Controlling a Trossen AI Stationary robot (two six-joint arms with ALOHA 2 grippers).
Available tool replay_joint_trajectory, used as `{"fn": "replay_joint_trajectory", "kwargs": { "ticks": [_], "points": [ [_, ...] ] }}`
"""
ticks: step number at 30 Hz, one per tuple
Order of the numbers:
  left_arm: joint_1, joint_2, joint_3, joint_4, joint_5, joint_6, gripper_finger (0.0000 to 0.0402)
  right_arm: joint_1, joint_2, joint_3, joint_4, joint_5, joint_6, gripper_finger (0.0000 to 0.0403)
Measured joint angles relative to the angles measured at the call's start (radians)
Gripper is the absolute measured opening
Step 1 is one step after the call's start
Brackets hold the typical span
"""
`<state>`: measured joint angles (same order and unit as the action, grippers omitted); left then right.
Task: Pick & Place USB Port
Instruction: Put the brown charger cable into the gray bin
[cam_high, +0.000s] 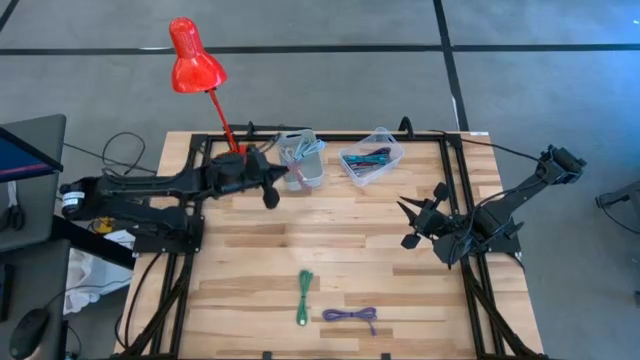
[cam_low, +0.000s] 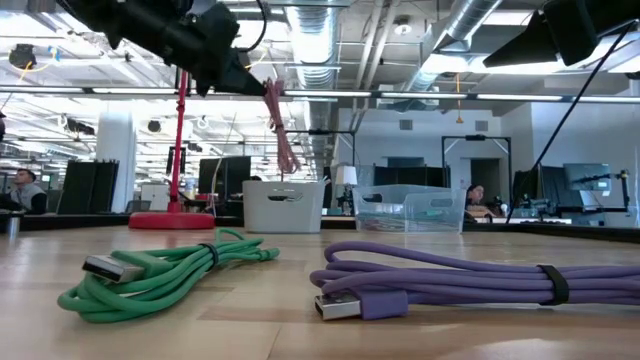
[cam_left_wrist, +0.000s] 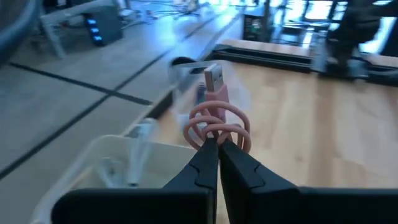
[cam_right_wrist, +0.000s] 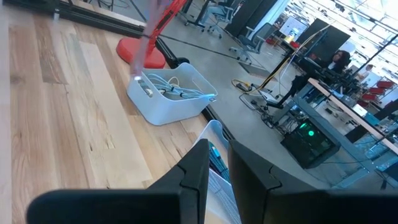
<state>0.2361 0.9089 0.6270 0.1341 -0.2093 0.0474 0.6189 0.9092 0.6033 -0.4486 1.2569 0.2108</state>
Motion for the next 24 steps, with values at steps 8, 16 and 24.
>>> {"fn": "replay_joint_trajectory", "kwargs": {
  "ticks": [8,16,24],
  "points": [
    [0.179,0.002,0.0,0.032,0.004,0.02,0.0006,0.0,0.0,0.0,0.0,0.0,0.0,0.0053],
    [0.342,0.087,0.0,0.157,0.222,-0.06,0.0006,0.0,0.0,0.0,0.0,0.0,0.0,0.0053],
    [0.41,0.296,0.0,0.172,0.303,-0.112,0.0006,0.0,0.0,0.0,0.0,0.0,0.0,0.0053]
  ]
}}
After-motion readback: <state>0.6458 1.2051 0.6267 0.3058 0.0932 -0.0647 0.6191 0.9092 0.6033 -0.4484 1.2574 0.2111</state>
